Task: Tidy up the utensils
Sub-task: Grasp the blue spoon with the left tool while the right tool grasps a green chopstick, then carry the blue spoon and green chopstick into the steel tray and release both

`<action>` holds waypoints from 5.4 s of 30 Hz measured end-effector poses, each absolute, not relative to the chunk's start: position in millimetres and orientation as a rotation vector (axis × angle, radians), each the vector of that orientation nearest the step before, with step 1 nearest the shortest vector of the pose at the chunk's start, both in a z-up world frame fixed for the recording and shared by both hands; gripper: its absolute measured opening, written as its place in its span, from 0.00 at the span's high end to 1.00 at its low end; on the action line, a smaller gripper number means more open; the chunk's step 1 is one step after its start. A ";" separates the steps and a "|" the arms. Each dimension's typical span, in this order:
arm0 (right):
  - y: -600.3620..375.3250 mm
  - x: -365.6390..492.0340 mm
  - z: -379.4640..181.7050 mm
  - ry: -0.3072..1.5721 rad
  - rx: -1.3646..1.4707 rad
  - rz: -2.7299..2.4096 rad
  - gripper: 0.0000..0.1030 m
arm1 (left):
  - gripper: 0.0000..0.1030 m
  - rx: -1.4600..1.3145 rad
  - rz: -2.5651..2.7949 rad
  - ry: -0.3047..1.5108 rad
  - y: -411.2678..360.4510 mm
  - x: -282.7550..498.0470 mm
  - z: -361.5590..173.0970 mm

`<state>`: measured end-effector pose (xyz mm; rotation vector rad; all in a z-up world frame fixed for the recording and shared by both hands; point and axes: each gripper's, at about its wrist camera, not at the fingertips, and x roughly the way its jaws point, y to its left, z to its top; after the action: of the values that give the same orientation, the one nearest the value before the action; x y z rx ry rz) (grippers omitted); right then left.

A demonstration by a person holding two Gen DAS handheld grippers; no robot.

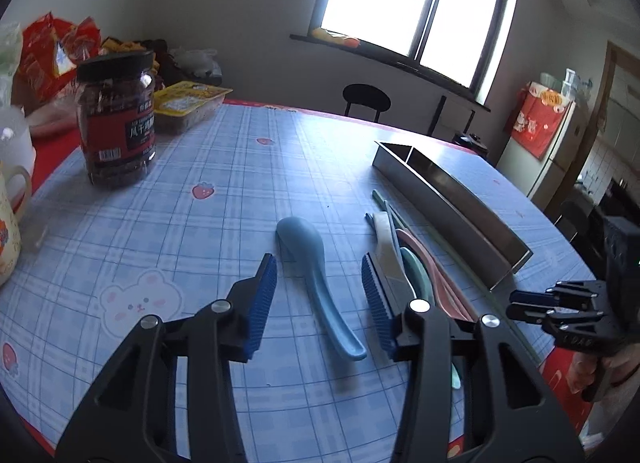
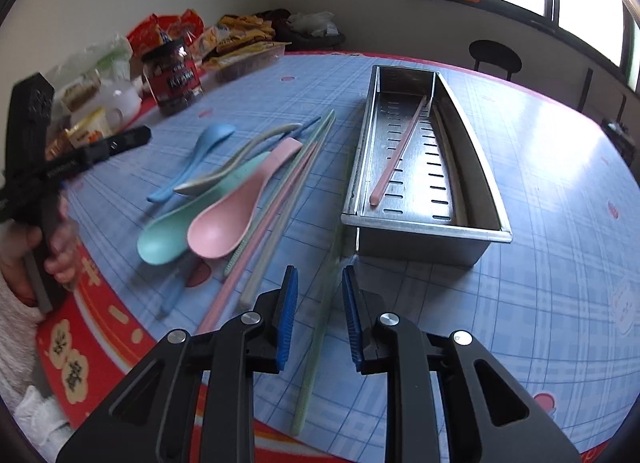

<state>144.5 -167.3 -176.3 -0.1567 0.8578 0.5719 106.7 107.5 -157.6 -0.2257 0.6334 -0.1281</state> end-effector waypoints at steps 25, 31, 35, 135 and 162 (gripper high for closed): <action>-153.8 149.2 -187.1 0.858 -0.242 0.568 0.93 | 0.76 -0.254 -0.129 0.844 106.7 156.8 -181.4; -153.3 149.3 -187.2 0.857 -0.246 0.569 0.93 | 0.76 -0.295 -0.137 0.884 111.8 173.5 -188.7; -153.3 149.4 -187.2 0.857 -0.247 0.569 0.93 | 0.75 -0.282 -0.139 0.901 109.2 184.7 -190.6; -206.5 251.5 -139.1 0.602 0.054 0.399 0.95 | 0.89 -0.161 -0.143 0.752 49.3 202.0 -95.5; -208.0 278.2 -172.1 0.732 0.124 0.403 0.94 | 0.89 -0.127 -0.131 0.970 -72.5 374.0 -151.5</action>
<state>278.2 -208.0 -172.1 0.1244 0.7320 0.4029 374.0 -72.5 -151.5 -0.1273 0.9703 -0.1310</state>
